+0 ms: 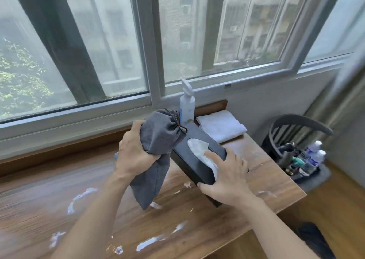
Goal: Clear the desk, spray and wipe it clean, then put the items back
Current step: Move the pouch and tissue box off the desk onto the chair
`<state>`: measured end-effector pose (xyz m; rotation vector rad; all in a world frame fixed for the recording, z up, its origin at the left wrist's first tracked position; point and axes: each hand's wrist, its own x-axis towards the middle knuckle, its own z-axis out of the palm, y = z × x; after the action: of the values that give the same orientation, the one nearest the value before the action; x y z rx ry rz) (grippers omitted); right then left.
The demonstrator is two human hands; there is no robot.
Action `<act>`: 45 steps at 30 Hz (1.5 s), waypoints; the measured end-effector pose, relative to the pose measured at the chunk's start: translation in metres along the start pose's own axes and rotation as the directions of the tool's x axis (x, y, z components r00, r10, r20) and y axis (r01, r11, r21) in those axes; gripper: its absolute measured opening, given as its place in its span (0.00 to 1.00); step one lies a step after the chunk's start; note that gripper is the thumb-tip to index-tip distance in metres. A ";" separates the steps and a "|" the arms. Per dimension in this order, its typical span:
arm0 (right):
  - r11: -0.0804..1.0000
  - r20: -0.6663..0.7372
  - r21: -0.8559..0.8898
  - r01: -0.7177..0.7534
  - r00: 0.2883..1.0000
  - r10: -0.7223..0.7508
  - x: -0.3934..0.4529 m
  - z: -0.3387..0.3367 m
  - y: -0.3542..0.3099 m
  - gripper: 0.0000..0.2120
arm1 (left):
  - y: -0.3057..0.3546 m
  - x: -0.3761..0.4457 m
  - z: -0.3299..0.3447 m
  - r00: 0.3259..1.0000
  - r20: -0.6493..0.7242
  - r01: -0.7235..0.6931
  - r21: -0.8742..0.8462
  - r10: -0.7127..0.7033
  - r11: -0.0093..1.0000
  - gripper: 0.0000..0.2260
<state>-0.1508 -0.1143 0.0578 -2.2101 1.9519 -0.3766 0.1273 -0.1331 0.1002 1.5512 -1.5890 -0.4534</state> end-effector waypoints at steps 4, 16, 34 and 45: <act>0.998 -0.027 -0.003 -0.061 0.998 0.061 -0.006 -0.021 0.071 0.41 | 0.044 0.005 0.071 0.998 0.064 -0.022 -0.037 0.024 0.999 0.33; 0.969 -0.034 -0.020 -0.246 0.969 0.245 -0.044 -0.079 0.292 0.43 | 0.171 0.008 0.268 0.981 0.173 -0.058 -0.194 0.093 0.979 0.34; 0.865 -0.115 -0.006 -0.502 0.859 0.498 -0.048 -0.110 0.496 0.42 | 0.288 0.080 0.500 0.943 0.263 -0.107 -0.340 0.204 0.934 0.34; 0.878 -0.147 -0.097 -0.468 0.880 0.453 0.063 -0.162 0.647 0.40 | 0.299 0.185 0.664 0.983 0.169 0.134 -0.424 -0.067 0.896 0.33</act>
<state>-0.8050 -0.2542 0.0298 -1.7285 2.5443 -0.3218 -0.5449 -0.4537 0.0017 1.2788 -1.3975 -0.9365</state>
